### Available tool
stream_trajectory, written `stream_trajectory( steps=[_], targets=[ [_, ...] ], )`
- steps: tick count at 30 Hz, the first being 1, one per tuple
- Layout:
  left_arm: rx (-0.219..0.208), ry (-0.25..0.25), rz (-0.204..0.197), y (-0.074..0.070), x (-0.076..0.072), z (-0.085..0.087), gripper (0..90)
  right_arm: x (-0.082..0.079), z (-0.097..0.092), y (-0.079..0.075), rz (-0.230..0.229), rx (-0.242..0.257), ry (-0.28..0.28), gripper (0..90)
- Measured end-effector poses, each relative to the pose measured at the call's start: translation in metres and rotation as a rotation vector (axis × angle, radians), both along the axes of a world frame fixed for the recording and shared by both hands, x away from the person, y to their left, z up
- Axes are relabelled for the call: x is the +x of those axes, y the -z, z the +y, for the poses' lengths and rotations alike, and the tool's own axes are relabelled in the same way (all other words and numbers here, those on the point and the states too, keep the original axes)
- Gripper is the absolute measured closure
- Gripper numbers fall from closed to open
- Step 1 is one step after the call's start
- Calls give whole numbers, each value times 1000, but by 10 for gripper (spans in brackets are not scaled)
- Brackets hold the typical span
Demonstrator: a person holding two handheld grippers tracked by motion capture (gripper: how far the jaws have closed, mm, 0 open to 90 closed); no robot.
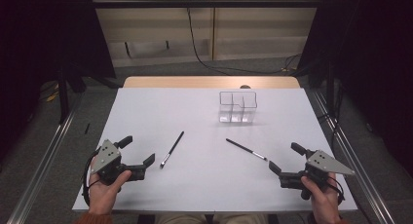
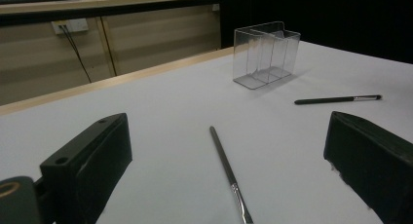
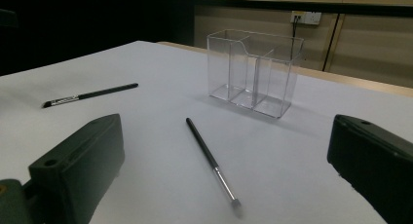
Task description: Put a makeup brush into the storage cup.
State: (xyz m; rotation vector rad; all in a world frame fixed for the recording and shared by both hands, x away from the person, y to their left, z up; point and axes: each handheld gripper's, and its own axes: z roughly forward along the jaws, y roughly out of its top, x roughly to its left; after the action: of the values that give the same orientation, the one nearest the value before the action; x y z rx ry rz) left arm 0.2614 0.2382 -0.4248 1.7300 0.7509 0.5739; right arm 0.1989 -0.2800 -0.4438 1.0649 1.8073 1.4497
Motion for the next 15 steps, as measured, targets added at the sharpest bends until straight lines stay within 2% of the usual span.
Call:
stream_trajectory(
  steps=[6,8,9,12,15],
  targets=[
    [4,15,6,-4,9,-8,35,1,1,0,0,-1,-4,0],
    [-34,36,25,-5,11,-10,35,1,0,0,0,-3,-3,0],
    [-35,50,24,-7,13,-13,37,1,0,0,0,-4,-3,0],
    [11,46,-14,-9,17,-19,45,1,1,0,1,-5,-3,0],
    [4,52,-12,-9,20,-21,49,1,2,0,0,-8,-9,0]
  ],
)
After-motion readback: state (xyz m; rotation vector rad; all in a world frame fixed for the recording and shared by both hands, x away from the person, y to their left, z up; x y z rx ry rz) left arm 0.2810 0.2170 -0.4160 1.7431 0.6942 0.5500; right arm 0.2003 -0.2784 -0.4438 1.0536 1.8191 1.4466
